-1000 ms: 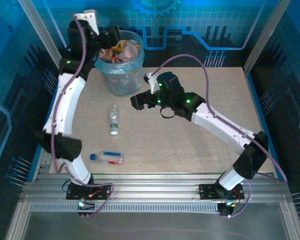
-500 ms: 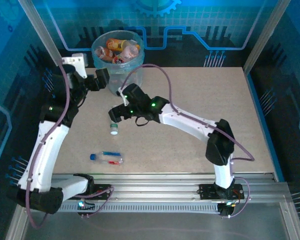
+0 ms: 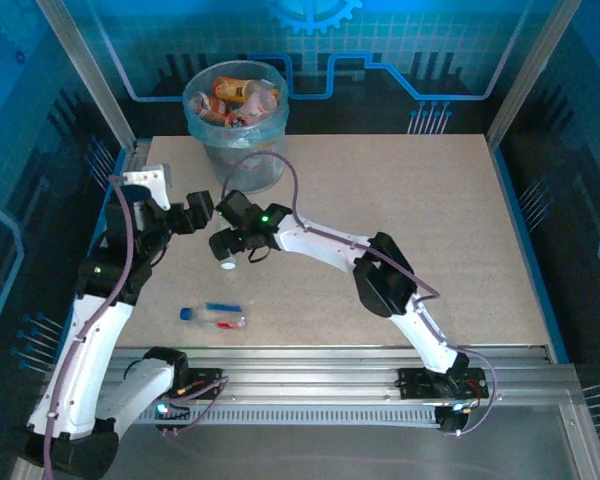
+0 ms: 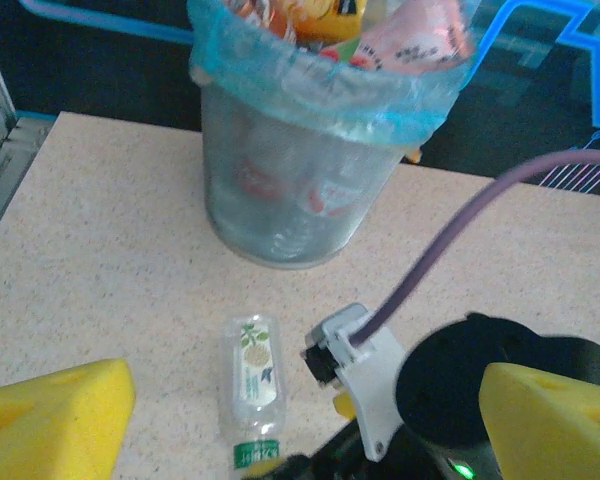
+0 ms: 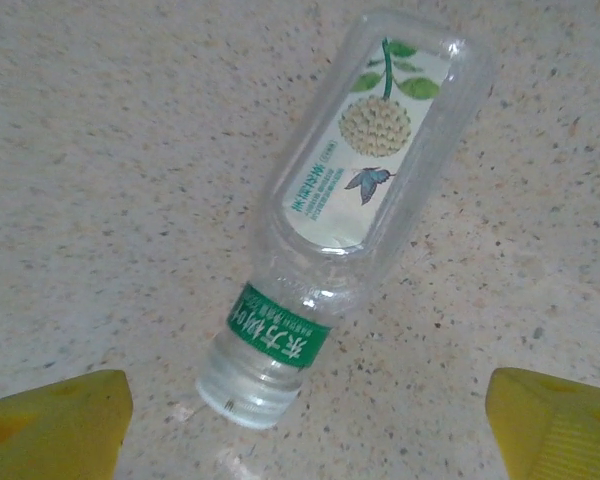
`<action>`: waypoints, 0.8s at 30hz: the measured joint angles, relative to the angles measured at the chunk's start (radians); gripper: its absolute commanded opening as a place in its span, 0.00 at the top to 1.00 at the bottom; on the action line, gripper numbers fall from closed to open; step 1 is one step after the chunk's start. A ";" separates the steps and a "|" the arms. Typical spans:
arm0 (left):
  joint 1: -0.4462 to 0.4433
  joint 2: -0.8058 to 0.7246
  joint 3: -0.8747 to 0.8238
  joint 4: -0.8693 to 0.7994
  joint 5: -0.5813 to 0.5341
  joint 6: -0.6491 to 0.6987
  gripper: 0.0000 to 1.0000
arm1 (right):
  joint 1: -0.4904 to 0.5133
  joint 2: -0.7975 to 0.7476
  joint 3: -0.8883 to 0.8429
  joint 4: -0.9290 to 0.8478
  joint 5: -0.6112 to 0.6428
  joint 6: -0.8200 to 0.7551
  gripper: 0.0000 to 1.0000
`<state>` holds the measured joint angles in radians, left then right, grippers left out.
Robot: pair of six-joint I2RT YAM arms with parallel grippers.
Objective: Put the plastic bottles in the bin
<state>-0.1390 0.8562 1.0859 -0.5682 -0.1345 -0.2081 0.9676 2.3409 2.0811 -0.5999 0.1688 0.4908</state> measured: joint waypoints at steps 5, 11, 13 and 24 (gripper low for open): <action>0.000 -0.044 -0.035 -0.011 -0.036 0.000 0.10 | 0.000 0.109 0.089 -0.027 -0.005 0.012 0.10; 0.000 -0.072 -0.043 -0.013 -0.063 0.000 0.10 | 0.000 0.209 0.187 -0.059 -0.003 0.019 0.14; 0.000 -0.074 -0.043 -0.013 -0.068 0.000 0.10 | 0.000 0.222 0.193 -0.063 -0.003 0.021 0.22; 0.002 -0.072 -0.047 -0.013 -0.085 0.000 0.09 | -0.008 0.178 0.092 -0.024 0.005 0.028 0.51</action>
<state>-0.1371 0.7841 1.0393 -0.5812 -0.2199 -0.2085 0.9596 2.5187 2.1727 -0.6243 0.1738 0.5186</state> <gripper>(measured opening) 0.904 0.525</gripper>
